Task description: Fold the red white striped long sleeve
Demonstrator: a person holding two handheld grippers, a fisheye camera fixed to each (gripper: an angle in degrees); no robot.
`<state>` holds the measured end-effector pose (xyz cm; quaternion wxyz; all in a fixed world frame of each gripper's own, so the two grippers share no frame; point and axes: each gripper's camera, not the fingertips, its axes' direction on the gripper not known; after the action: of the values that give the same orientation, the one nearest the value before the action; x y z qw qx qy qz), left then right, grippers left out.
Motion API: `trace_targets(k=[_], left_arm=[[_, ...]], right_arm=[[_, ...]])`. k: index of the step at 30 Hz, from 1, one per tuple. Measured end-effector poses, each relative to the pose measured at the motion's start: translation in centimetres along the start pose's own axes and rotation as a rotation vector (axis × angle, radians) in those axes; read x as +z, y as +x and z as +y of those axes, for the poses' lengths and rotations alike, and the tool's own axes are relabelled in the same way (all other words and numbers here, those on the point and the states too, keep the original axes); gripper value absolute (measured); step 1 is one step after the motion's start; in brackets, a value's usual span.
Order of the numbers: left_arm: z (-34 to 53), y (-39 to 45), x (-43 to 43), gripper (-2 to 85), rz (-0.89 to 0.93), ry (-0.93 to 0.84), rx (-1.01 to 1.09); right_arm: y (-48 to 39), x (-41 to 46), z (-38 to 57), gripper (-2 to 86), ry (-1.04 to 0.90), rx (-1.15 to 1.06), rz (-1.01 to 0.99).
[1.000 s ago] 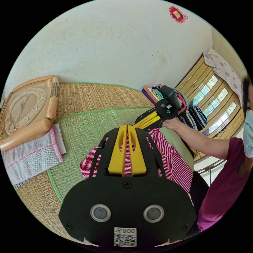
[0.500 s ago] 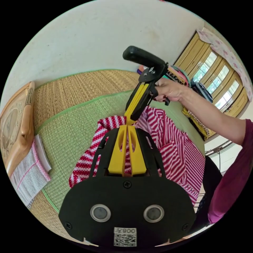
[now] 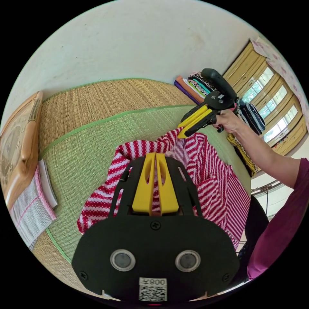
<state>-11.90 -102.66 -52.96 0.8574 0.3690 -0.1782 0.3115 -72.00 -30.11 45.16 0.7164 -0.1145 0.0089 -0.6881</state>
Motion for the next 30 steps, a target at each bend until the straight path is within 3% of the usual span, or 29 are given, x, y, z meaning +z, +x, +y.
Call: trace_targets(k=[5, 11, 14, 17, 25, 30], left_arm=[[-1.4, 1.5, -0.2, 0.1, -0.078, -0.046, 0.018], [-1.0, 2.0, -2.4, 0.1, -0.017, -0.010, -0.040], [-0.4, 3.8, -3.7, 0.1, 0.034, 0.001, 0.006], [-0.1, 4.7, -3.3, 0.1, -0.060, -0.075, 0.005], [2.2, 4.6, -6.5, 0.1, -0.018, -0.059, -0.101], [4.5, 6.3, -9.7, 0.1, -0.043, -0.058, -0.105]], right_arm=[[1.8, 0.4, 0.8, 2.8, -0.089, 0.020, -0.204], [4.0, 1.1, 3.4, 2.4, -0.142, 0.083, -0.349], [5.3, 1.7, 5.0, 2.4, -0.116, 0.142, -0.415], [5.8, 1.8, 7.2, 2.6, -0.070, 0.195, -0.453], [-0.1, -3.2, 17.8, 1.5, 0.278, 0.252, -0.169], [-7.6, -1.1, 21.6, 0.3, 0.346, 0.188, 0.119]])
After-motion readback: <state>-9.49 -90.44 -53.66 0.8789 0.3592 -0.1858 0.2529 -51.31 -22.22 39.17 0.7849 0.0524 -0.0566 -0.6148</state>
